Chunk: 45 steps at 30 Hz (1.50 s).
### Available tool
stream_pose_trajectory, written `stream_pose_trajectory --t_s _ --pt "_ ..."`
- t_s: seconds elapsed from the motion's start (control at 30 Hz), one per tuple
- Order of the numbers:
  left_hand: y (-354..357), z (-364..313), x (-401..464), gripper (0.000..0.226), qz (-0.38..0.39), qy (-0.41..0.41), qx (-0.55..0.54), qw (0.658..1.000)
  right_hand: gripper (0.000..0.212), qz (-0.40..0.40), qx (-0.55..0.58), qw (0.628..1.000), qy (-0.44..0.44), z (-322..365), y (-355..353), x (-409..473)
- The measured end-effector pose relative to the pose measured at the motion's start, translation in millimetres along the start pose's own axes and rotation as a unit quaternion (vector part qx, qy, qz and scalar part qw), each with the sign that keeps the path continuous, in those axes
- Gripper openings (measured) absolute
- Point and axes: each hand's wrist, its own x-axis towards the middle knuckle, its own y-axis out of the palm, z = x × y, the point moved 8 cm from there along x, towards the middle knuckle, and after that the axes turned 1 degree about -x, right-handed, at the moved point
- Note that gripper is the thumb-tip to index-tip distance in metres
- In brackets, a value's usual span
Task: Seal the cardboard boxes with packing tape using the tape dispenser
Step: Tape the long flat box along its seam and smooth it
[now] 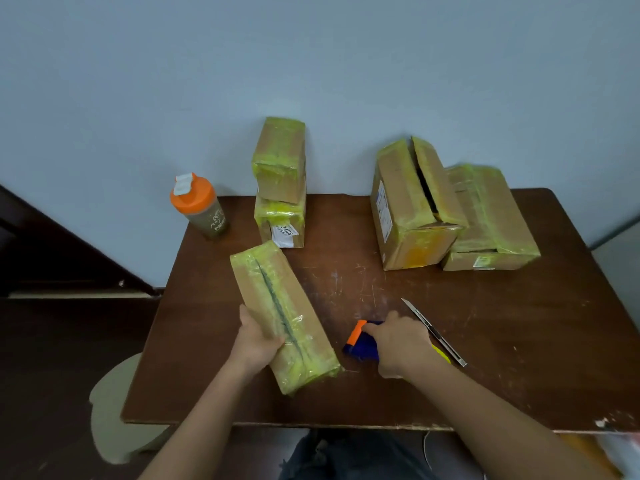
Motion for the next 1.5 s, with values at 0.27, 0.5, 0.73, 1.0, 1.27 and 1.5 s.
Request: stream_pose_trajectory --t_s 0.27,0.5,0.73,1.0,1.27,1.5 --pt "41.8 10.4 -32.6 0.100 0.009 0.022 -0.008 1.000 0.062 -0.076 -0.027 0.996 -0.045 -2.7 -0.5 -11.5" --pt "36.8 -15.8 -46.3 0.078 -0.113 0.090 0.120 0.982 0.067 -0.132 -0.027 0.990 -0.041 -46.4 -34.3 -36.1" --pt "50.2 -71.0 -56.3 0.033 -0.071 0.093 -0.105 0.988 0.076 -0.215 0.081 0.962 -0.147 -52.5 -71.3 -66.8" --pt "71.6 -54.8 -57.9 0.019 0.164 -0.113 -0.347 0.916 0.086 -0.222 0.095 0.948 -0.207 -30.3 -65.8 -72.4" --pt "52.3 -27.3 -46.3 0.015 0.170 -0.115 -0.329 0.922 0.089 -0.218 0.124 0.937 -0.242 -5.6 -56.9 -70.1" --pt "8.8 -30.7 -43.6 0.023 0.067 -0.092 -0.257 0.960 0.092 -0.217 0.101 0.926 -0.292 31.1 -67.9 -73.1"
